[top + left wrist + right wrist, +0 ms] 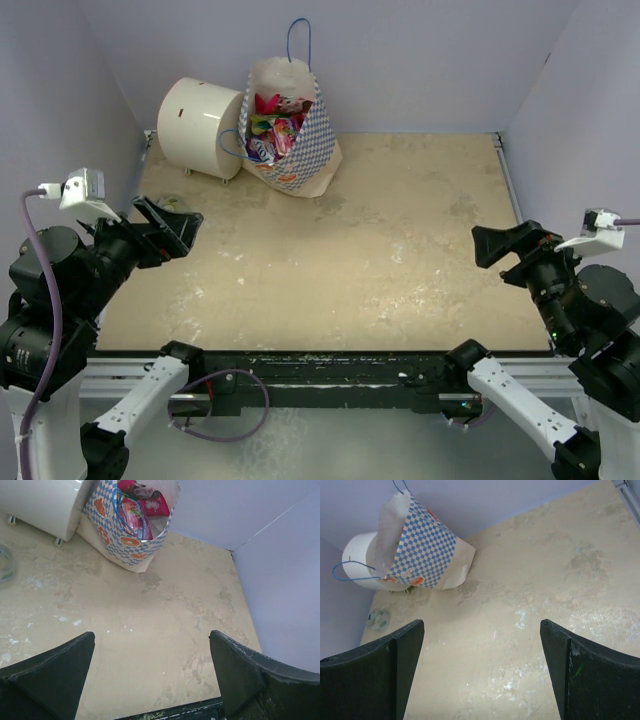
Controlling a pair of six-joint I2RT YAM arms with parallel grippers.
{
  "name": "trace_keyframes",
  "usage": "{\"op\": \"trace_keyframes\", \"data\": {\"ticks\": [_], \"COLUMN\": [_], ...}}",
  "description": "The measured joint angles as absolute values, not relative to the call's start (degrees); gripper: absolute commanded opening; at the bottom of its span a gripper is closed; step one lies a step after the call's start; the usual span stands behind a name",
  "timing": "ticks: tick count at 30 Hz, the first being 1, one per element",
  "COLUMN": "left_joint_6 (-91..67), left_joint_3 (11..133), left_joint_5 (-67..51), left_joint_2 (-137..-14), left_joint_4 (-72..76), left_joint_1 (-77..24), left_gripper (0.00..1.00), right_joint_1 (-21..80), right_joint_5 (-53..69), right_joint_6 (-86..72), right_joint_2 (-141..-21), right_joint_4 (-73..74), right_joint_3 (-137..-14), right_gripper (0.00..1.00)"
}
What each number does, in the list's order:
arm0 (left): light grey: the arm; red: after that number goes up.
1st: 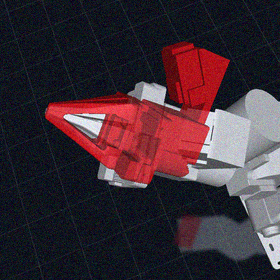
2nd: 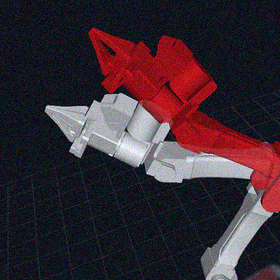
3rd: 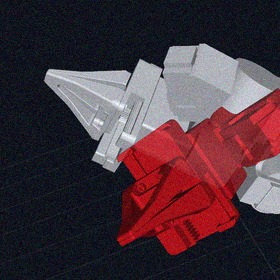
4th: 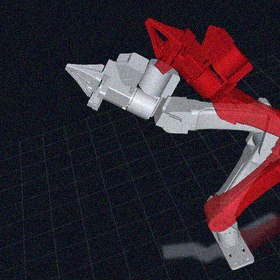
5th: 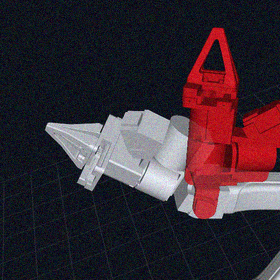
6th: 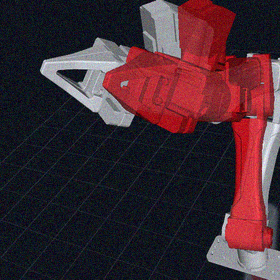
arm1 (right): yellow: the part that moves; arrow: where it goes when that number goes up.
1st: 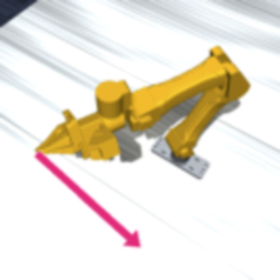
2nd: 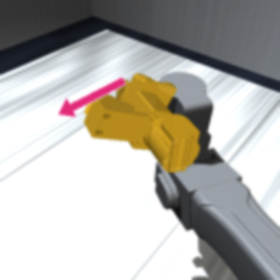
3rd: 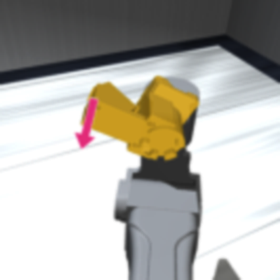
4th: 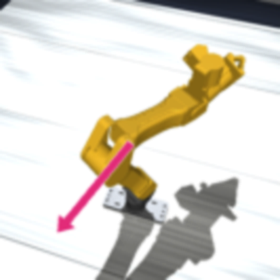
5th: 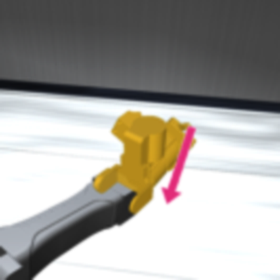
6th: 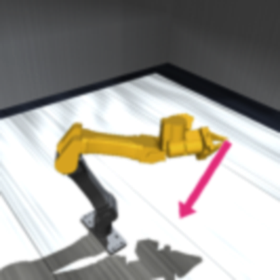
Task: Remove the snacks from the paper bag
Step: Adjust the paper bag at the center of the board.
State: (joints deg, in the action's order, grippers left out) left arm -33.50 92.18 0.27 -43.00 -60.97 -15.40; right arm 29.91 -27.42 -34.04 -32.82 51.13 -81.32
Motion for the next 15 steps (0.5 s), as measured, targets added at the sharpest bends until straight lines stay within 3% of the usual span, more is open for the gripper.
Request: {"op": "trace_keyframes", "data": {"ticks": [15], "left_joint_6": [-39.77], "left_joint_3": [83.13], "left_joint_5": [-1.23], "left_joint_2": [-37.67], "left_joint_4": [-59.48], "left_joint_1": [-15.42], "left_gripper": [0.99], "right_joint_1": [29.43], "right_joint_5": [-22.96], "right_joint_6": [-41.52], "right_joint_2": [-32.97], "right_joint_4": [55.66], "right_joint_3": [-73.36], "right_gripper": [1.0]}}
